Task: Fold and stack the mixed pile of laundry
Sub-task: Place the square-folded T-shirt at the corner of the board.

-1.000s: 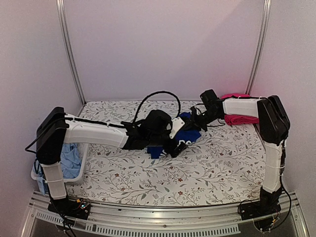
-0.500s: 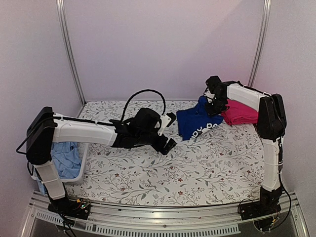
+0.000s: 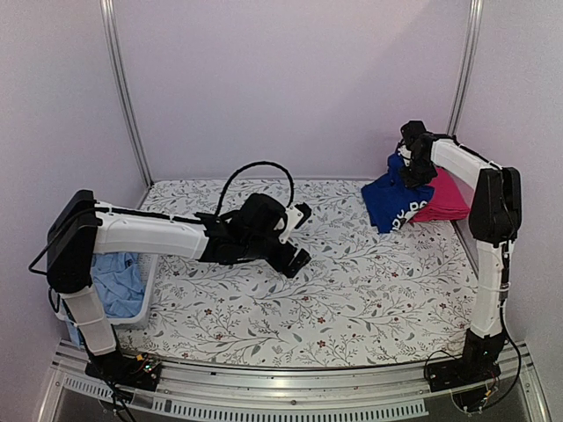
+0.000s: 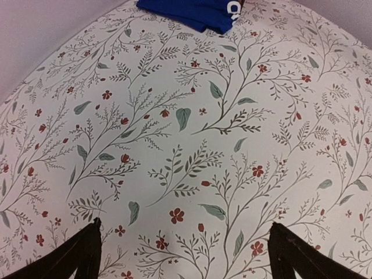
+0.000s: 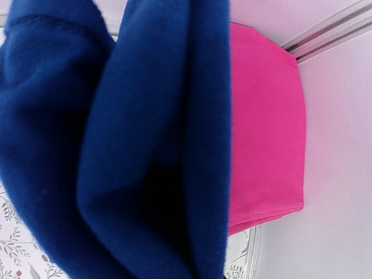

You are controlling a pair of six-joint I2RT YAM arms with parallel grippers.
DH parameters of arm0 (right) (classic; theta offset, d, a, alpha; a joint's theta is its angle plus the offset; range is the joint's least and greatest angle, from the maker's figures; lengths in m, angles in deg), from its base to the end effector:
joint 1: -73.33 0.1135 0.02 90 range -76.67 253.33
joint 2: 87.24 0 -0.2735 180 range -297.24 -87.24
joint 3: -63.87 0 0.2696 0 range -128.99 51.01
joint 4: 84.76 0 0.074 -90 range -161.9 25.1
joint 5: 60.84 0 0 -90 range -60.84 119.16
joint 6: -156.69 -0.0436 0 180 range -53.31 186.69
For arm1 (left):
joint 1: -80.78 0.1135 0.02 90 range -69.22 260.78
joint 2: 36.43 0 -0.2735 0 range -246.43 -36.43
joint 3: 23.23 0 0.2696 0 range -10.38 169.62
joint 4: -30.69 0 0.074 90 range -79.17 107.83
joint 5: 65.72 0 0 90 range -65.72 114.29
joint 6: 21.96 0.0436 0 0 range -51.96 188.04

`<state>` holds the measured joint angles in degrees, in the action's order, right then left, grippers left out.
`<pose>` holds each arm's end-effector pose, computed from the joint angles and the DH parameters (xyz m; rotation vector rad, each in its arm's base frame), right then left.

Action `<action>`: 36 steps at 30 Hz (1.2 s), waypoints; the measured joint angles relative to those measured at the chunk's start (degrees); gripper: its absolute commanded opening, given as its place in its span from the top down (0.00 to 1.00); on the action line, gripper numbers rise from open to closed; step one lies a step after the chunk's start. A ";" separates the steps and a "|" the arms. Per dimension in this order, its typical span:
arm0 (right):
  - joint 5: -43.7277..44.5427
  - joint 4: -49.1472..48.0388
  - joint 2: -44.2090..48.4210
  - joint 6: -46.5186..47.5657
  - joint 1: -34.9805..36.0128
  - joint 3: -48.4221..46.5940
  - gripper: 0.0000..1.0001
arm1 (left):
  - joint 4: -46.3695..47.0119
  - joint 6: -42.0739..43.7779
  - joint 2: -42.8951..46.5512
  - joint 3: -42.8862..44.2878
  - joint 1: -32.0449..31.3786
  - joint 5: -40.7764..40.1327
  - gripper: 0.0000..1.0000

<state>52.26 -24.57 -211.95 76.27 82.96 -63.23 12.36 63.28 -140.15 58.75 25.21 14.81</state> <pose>0.5016 0.0678 0.2530 -0.2755 2.5239 -0.5176 0.2461 -0.3464 0.2040 0.9004 2.1011 -0.3708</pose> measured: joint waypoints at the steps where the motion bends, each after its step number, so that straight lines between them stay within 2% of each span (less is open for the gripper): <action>1: 0.13 -0.48 0.00 0.42 -0.79 -0.42 1.00 | -0.02 0.02 0.00 0.00 0.07 0.02 0.00; 23: -4.90 -3.04 0.37 2.45 -7.54 -4.96 1.00 | -2.80 0.17 -0.96 1.46 0.72 0.26 0.00; 31: -10.51 -3.15 0.46 1.97 -13.77 -5.77 1.00 | -3.39 0.17 -1.51 2.14 0.96 0.66 0.00; 36: -14.23 -2.84 -0.59 1.79 -17.38 -9.55 0.99 | -3.87 0.22 -2.93 3.85 1.01 1.31 0.00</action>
<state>38.03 -27.41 -212.54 78.06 65.58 -72.78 8.49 63.50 -143.08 62.59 26.21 16.12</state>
